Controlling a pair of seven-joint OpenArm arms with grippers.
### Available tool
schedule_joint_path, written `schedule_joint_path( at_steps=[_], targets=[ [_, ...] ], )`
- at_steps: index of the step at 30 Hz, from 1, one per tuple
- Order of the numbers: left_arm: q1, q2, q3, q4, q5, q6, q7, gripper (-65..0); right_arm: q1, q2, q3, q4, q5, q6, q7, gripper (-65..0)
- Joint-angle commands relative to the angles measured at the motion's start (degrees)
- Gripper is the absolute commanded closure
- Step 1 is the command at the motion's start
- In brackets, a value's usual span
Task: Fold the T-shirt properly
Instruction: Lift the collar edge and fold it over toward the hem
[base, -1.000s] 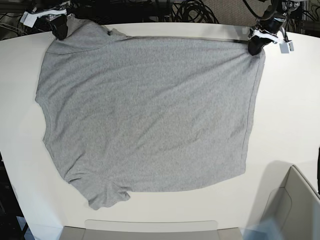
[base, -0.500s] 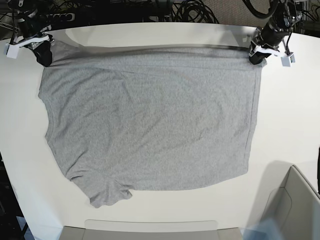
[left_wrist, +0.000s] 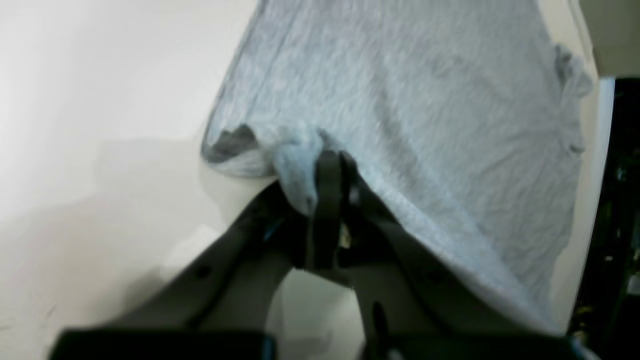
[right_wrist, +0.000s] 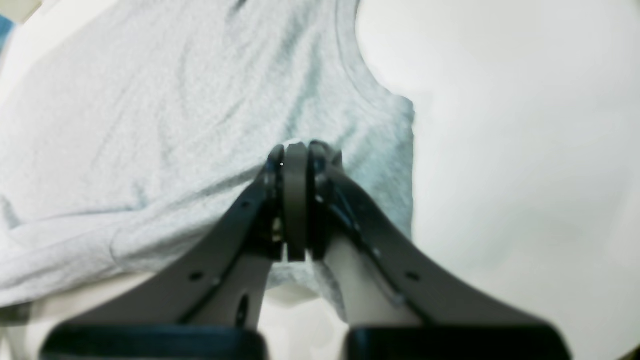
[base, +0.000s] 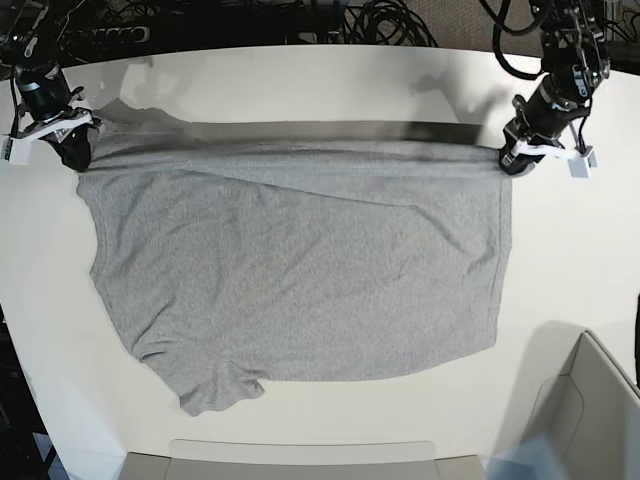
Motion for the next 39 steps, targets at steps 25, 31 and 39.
schedule_joint_path(
  at_steps=[25,31,39],
  targets=[
    [-18.78,-0.82,1.72,-9.27,7.04,2.96,7.90,0.0,17.90,1.19,-10.71,-6.00,-20.17,0.61,-4.87,0.0],
    [-22.39,-0.56,5.50,-11.29,11.17,2.96,7.64,0.0,21.42,1.19,-11.68,-8.46,-22.37,0.61,-4.78,0.0],
    [-26.69,-0.64,5.85,-12.34,12.22,3.05,8.08,0.0,26.60,2.07,-11.77,-12.50,-26.50,0.69,-4.78,0.0]
  ],
)
